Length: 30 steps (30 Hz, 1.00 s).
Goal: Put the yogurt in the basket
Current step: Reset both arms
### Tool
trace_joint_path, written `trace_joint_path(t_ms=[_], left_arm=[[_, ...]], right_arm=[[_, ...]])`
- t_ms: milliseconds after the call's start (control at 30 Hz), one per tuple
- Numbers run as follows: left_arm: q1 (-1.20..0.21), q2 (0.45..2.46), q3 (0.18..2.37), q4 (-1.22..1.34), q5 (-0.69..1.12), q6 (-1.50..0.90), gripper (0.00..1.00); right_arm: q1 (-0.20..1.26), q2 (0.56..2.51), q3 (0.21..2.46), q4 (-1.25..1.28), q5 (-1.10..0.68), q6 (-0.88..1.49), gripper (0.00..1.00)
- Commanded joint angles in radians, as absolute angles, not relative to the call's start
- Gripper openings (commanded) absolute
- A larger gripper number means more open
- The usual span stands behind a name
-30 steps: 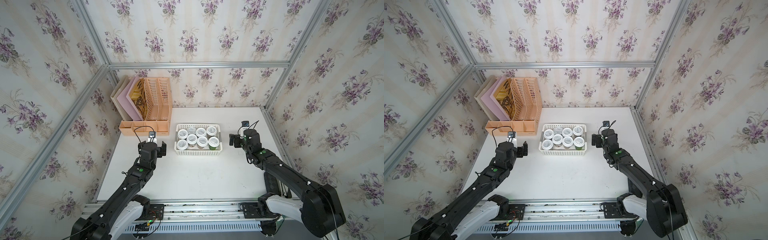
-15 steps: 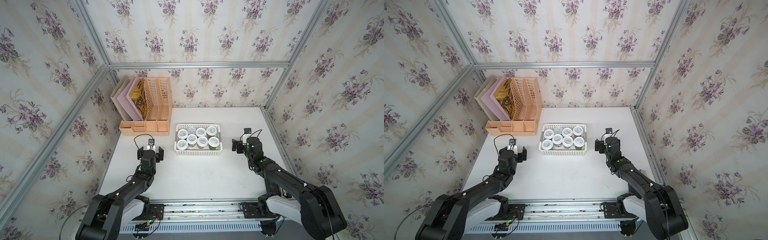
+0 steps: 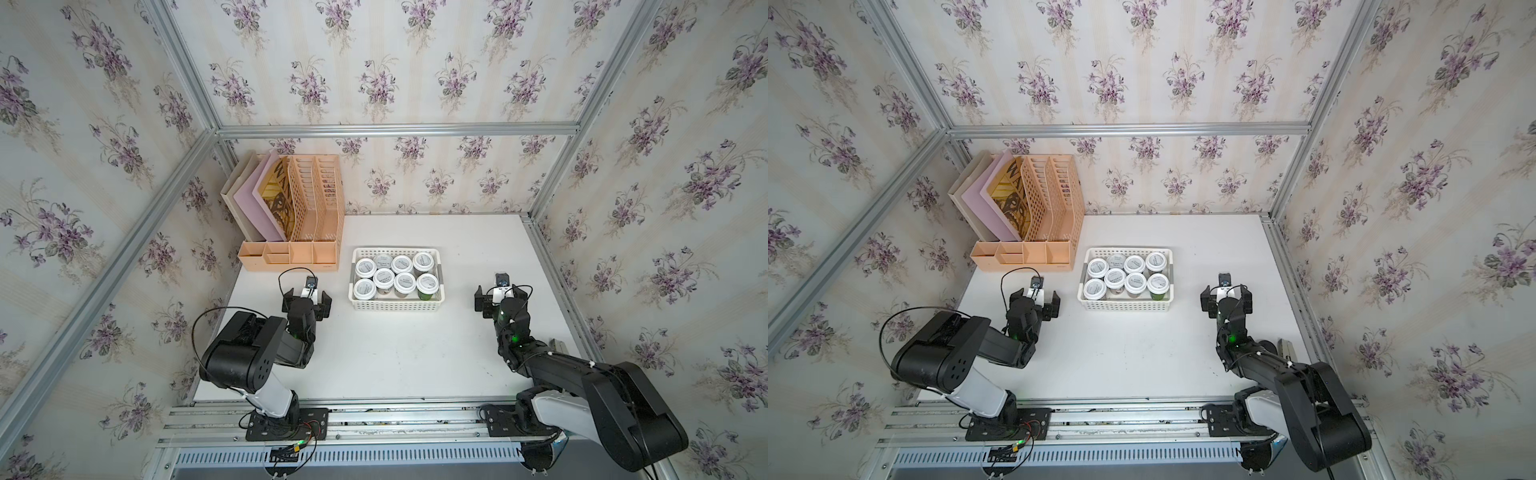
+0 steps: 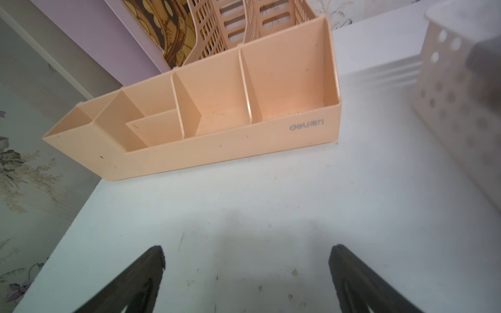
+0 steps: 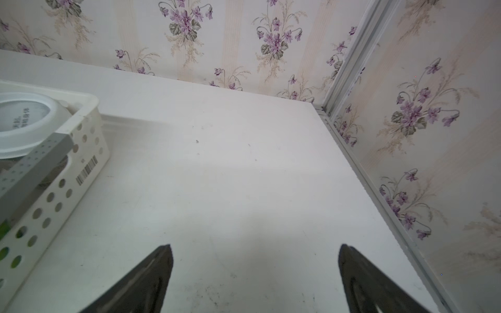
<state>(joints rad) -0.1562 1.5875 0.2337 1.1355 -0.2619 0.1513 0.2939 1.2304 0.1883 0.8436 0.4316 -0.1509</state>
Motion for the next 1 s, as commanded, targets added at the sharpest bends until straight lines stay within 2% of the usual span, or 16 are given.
trace_joint_path(t_ms=[0, 100, 200, 467, 667, 800, 867, 933, 967], left_arm=[[-0.146, 1.533, 0.276, 1.098, -0.257, 0.128, 0.99], [-0.143, 1.56, 0.273, 1.146, -0.257, 0.136, 0.99], [-0.143, 1.574, 0.274, 1.167, -0.26, 0.139, 0.99], [-0.137, 1.572, 0.304, 1.107, -0.29, 0.12, 0.99], [-0.134, 1.569, 0.328, 1.061, -0.336, 0.098, 0.99], [-0.133, 1.569, 0.33, 1.062, -0.335, 0.1, 0.99], [-0.133, 1.569, 0.329, 1.062, -0.335, 0.098, 0.99], [-0.133, 1.569, 0.33, 1.062, -0.334, 0.098, 0.99], [-0.133, 1.569, 0.33, 1.061, -0.335, 0.098, 0.99]], right_arm=[[0.255, 1.298, 0.182, 1.078, 0.449, -0.184, 1.0], [0.203, 1.368, 0.195, 1.151, 0.374, -0.152, 1.0], [0.185, 1.407, 0.264, 1.059, 0.361, -0.137, 1.0], [0.178, 1.419, 0.244, 1.135, 0.207, -0.09, 1.0], [0.171, 1.474, 0.212, 1.259, 0.257, -0.079, 1.0], [0.114, 1.506, 0.171, 1.365, 0.206, -0.022, 1.0], [0.109, 1.57, 0.174, 1.432, 0.258, -0.01, 1.0], [0.107, 1.531, 0.193, 1.335, 0.264, 0.015, 1.0], [0.107, 1.559, 0.19, 1.391, 0.262, 0.001, 1.0]])
